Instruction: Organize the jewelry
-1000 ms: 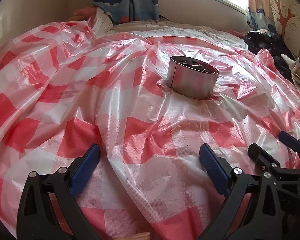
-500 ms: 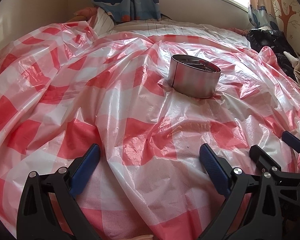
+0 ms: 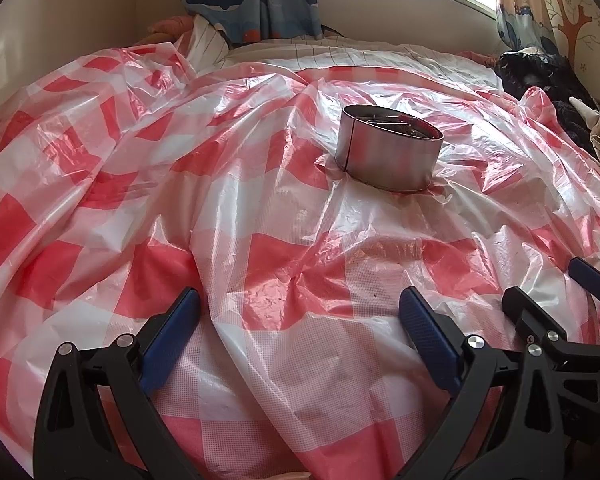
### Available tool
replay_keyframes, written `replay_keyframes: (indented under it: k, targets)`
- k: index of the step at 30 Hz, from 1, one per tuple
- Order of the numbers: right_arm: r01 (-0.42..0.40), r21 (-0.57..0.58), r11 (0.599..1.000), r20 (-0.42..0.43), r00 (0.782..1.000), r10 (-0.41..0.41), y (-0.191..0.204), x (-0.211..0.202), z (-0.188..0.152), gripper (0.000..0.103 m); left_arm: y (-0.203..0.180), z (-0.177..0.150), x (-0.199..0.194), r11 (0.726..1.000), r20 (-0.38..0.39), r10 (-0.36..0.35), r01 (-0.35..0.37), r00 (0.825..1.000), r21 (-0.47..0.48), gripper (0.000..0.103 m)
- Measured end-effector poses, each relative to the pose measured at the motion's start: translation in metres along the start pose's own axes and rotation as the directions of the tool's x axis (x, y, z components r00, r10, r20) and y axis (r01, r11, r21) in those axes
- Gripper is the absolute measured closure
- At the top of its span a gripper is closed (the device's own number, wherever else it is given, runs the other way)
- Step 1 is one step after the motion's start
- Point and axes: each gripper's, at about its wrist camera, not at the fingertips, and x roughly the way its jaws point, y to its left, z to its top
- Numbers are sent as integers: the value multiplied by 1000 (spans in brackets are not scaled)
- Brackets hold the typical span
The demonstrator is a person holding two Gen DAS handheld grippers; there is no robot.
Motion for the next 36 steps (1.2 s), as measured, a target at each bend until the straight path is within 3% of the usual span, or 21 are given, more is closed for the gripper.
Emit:
replay_keyframes:
  k: [36]
  targets:
    - [2, -1, 1000, 1, 1000, -2, 1, 1, -1, 7, 0, -1, 2, 1000, 3, 1, -1, 1000, -4, 7]
